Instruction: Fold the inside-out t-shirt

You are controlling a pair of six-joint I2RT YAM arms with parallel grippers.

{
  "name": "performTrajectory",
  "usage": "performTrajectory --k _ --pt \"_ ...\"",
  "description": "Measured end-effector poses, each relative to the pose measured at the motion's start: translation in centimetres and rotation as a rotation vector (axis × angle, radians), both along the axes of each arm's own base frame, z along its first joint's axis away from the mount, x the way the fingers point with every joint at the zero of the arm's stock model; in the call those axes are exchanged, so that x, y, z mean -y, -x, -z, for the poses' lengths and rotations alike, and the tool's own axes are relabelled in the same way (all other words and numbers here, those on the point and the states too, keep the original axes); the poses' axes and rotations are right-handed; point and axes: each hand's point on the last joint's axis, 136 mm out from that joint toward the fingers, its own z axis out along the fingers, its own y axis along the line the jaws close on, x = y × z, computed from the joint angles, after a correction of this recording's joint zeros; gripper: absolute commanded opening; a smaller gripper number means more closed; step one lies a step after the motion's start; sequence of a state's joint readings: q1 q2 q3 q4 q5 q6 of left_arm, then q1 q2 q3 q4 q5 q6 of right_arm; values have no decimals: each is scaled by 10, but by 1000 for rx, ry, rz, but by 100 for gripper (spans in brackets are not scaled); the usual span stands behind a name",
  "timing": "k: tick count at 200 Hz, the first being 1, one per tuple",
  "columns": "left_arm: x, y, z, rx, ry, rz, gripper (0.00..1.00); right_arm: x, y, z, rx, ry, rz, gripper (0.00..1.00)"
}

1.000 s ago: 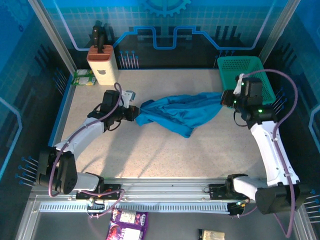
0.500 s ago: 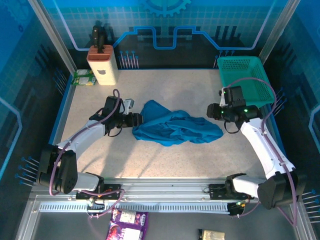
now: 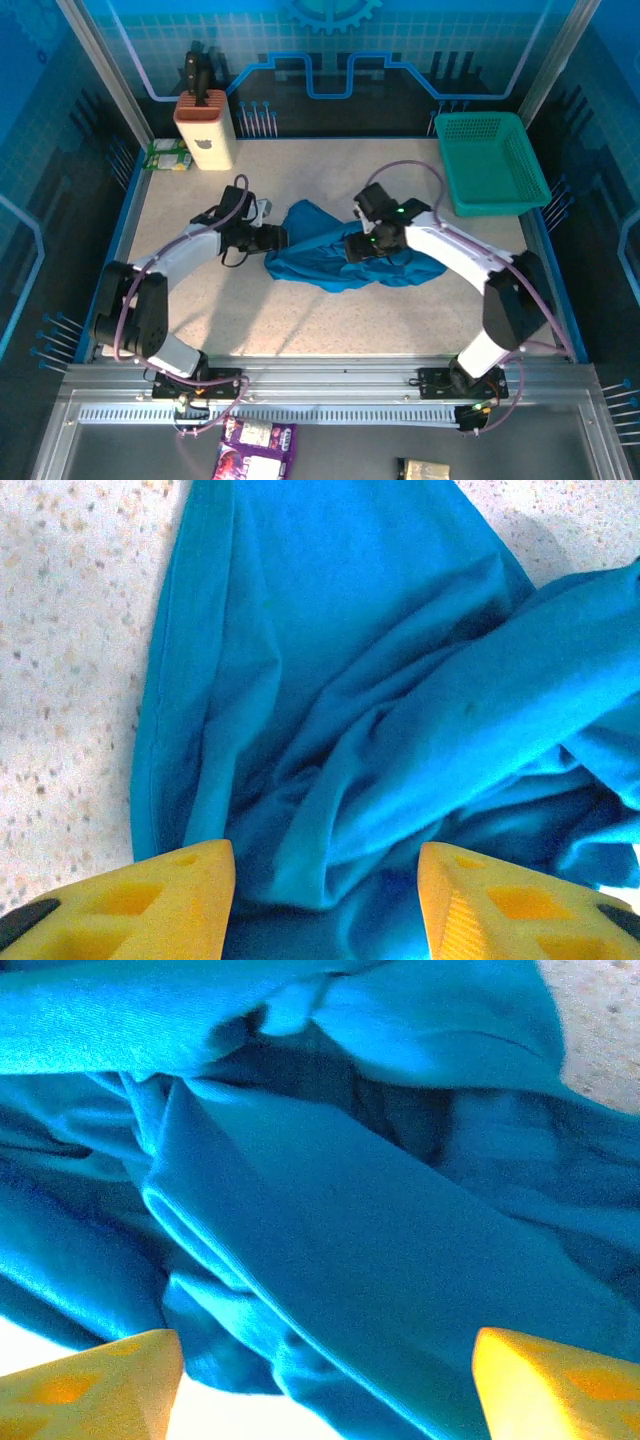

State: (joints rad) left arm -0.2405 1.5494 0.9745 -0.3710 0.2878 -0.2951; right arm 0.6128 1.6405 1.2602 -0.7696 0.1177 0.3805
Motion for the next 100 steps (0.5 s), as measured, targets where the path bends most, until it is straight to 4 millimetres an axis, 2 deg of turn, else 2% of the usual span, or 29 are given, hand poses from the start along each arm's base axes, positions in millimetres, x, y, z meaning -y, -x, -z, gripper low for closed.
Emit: performTrajectory --k 22,44,67,78,100 --pt "5 -24 -2 12 -26 22 54 -20 -12 14 15 86 -55 79" --pt "7 -48 1 21 -70 39 55 -22 -22 32 18 167 -74 71" --pt "10 -70 16 6 -116 59 55 -12 -22 48 -1 245 -85 44" --pt "10 -75 26 -14 -135 68 55 -9 -22 48 -1 262 -84 28" --pt "10 -82 47 -61 -165 81 55 -6 -24 41 24 271 -88 9"
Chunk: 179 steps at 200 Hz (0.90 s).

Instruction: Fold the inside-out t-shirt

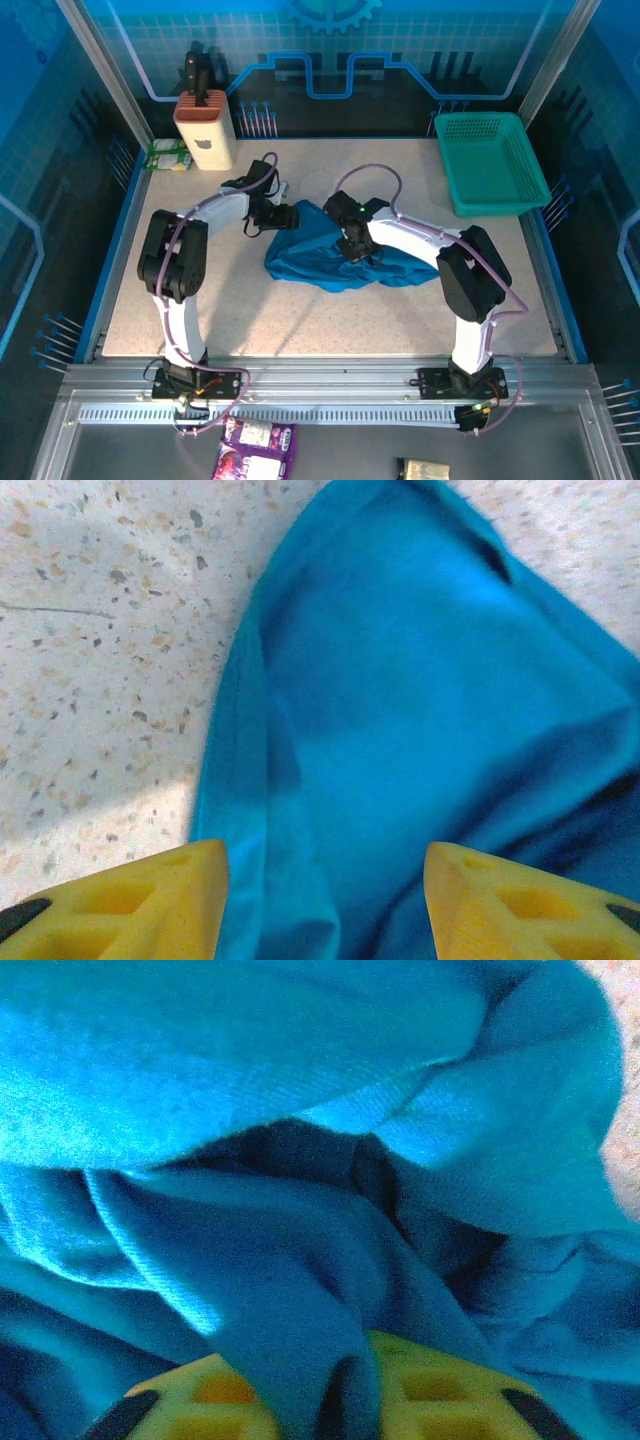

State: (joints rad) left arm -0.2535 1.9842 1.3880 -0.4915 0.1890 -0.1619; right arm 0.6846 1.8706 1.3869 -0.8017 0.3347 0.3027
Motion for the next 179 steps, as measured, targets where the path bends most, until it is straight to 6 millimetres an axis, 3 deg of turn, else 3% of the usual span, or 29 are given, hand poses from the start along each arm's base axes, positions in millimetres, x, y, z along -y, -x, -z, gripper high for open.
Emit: performTrajectory --k 29,72,85,109,142,179 --pt "1 -4 25 -53 -18 6 42 1 0 -26 53 -30 -13 2" --pt "2 -8 24 -47 -17 9 5 5 2 -82 159 -112 -19 0" --pt "0 -9 23 -44 -15 2 0 10 1 -99 190 -131 -14 0" --pt "-9 -15 16 -28 -3 -26 0 23 -4 -133 249 -168 11 0" --pt "-39 -31 -32 67 44 -104 0 47 -6 -190 357 -236 50 0" --pt "-89 -52 -129 275 106 -210 0 84 5 -251 475 -326 114 0"
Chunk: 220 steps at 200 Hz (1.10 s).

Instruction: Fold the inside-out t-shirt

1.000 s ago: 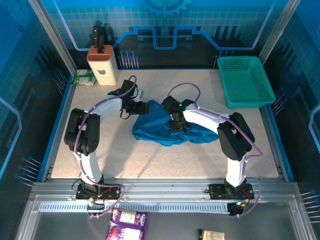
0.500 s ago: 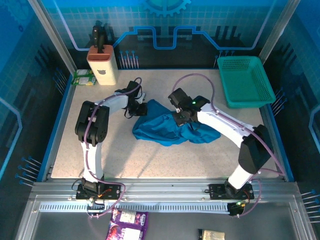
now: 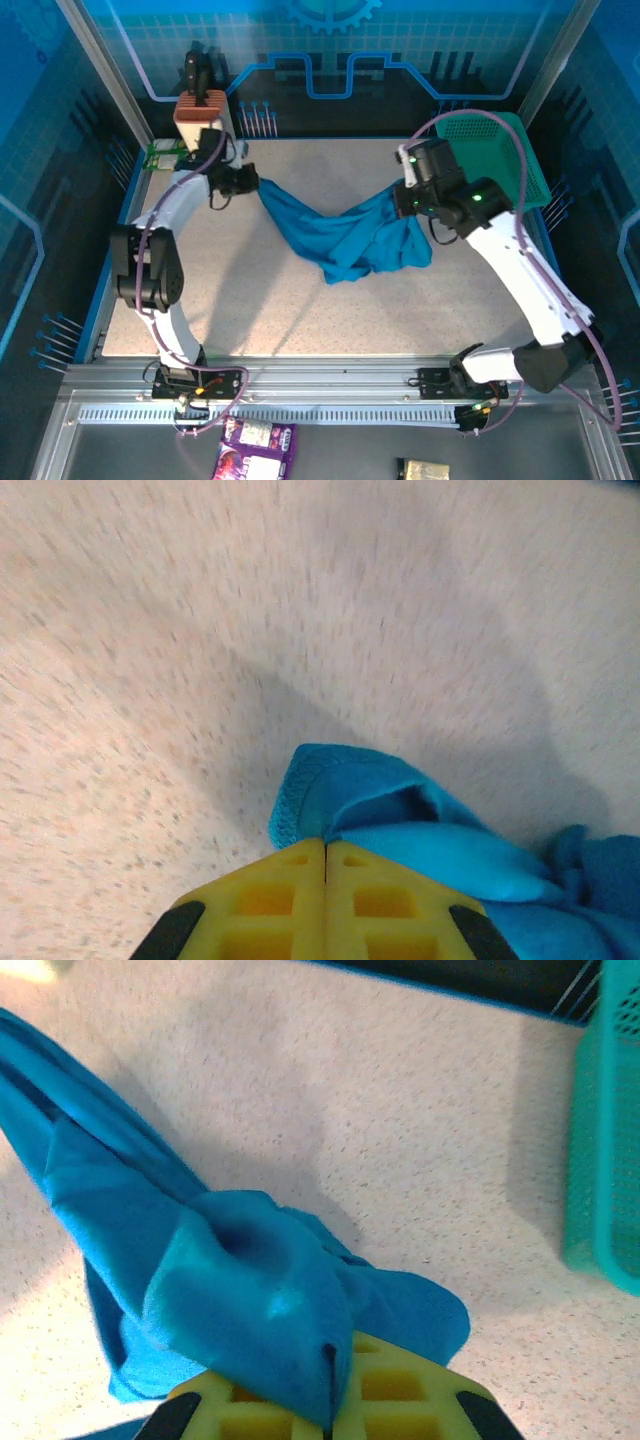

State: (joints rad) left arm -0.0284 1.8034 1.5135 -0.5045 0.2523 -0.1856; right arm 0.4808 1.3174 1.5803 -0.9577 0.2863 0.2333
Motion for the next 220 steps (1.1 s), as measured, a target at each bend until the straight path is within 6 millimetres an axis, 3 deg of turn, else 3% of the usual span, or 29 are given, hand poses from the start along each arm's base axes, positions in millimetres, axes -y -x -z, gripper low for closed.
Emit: performTrajectory --k 32,62,82,109,124,138,152,172,198,220 --pt "-22 4 -61 128 23 -47 0 20 15 -26 48 -51 24 0" --pt "-23 12 -88 175 44 -51 0 31 22 -28 52 -91 39 0" --pt "-21 16 -97 191 51 -49 0 42 19 -10 9 -102 72 0" --pt "-24 21 -103 194 58 -58 0 65 11 44 -128 -101 157 0" --pt "-27 24 -103 186 57 -65 0 68 11 68 -196 -103 174 0" --pt "-30 28 -110 196 57 -75 0 64 12 72 -214 -120 159 0" --pt "-31 37 -127 232 51 -85 0 58 15 62 -186 -158 129 0" --pt "-34 58 -174 344 38 -106 0 48 26 37 -124 -223 74 0" --pt "-35 84 -264 564 33 -115 0 37 45 -4 -9 -312 -12 0" --pt "-26 77 -324 699 46 -90 0 30 47 -20 41 -353 -46 0"
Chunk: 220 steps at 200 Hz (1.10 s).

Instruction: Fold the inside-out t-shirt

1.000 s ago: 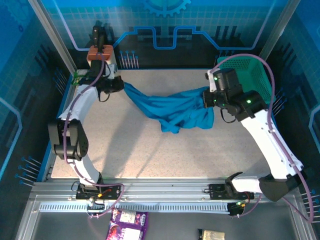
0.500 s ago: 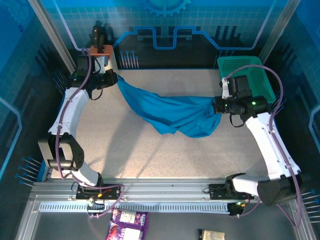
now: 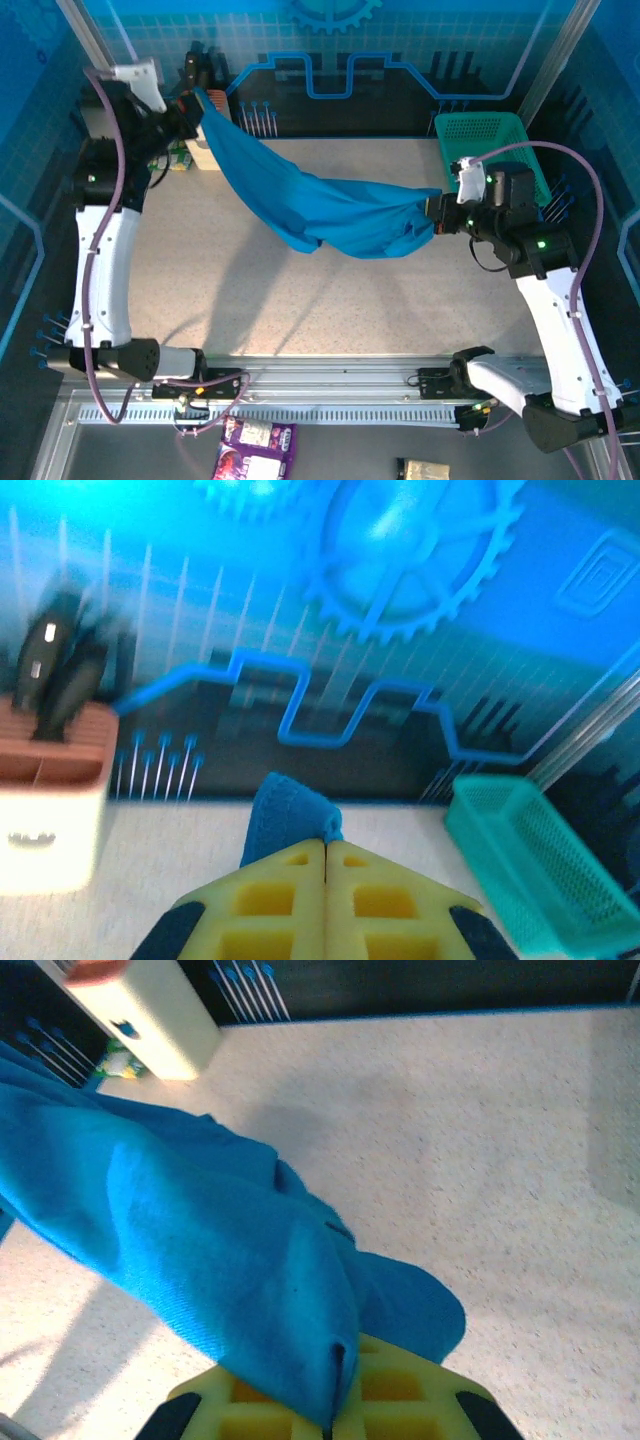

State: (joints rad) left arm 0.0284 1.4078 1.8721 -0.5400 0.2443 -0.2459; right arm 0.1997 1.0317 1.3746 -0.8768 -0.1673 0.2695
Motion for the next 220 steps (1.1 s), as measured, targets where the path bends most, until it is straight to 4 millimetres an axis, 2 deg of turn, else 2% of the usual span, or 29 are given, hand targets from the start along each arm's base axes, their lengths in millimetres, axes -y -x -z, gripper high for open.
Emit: performTrajectory --k 12,20,33,40,47,48,50,54,57,62,63,66,77,88,90,96,104,114,131,149,167,179,194,220 --pt "15 -20 -11 18 -1 39 0 -2 -6 3 -10 -12 3 0" --pt "30 -38 -11 11 -5 73 0 -4 -13 11 -32 -17 10 0" --pt "60 -79 6 -29 -13 138 2 -6 -25 36 -96 -21 24 0" --pt "80 -105 25 -65 -16 176 6 -7 -32 56 -146 -22 34 0" --pt "97 -127 49 -114 -21 205 14 -8 -36 77 -202 -20 44 0" --pt "100 -132 55 -124 -23 210 16 -8 -36 77 -202 -20 44 0" --pt "109 -143 70 -153 -27 224 19 -8 -37 90 -236 -18 50 0" --pt "114 -149 80 -173 -30 232 24 -9 -38 101 -263 -15 54 0" --pt "124 -161 101 -208 -40 248 28 -9 -38 112 -291 -15 59 0" --pt "133 -170 121 -247 -47 261 33 -8 -38 126 -326 -10 66 0" --pt "137 -174 133 -265 -54 268 34 -8 -38 128 -333 -11 68 0" --pt "142 -178 145 -294 -53 273 37 -8 -37 138 -357 -10 73 0" --pt "162 -186 213 -439 -87 303 42 -7 -32 166 -427 -5 86 0" --pt "174 -175 268 -592 -133 316 45 -6 -26 185 -477 -2 98 0" --pt "174 -174 272 -602 -137 316 45 -6 -25 188 -482 -2 99 0" --pt "178 -163 299 -685 -169 313 45 -6 -22 195 -497 -2 105 0" --pt "181 -150 320 -747 -207 311 48 -5 -21 200 -506 -5 109 0" --pt "185 -122 337 -818 -262 312 52 -6 -20 205 -510 -7 112 0" --pt "187 -70 344 -866 -323 315 56 -6 -21 209 -506 -16 114 0" --pt "189 -18 326 -835 -311 318 56 -8 -22 212 -502 -27 113 0" --pt "182 13 306 -782 -235 281 58 -10 -22 213 -500 -34 107 0" --pt "175 23 306 -774 -182 244 58 -11 -24 214 -500 -34 104 0" --pt "167 34 327 -820 -137 196 58 -13 -24 216 -506 -32 98 0" --pt "163 53 382 -957 -98 157 57 -15 -23 219 -516 -28 91 0"
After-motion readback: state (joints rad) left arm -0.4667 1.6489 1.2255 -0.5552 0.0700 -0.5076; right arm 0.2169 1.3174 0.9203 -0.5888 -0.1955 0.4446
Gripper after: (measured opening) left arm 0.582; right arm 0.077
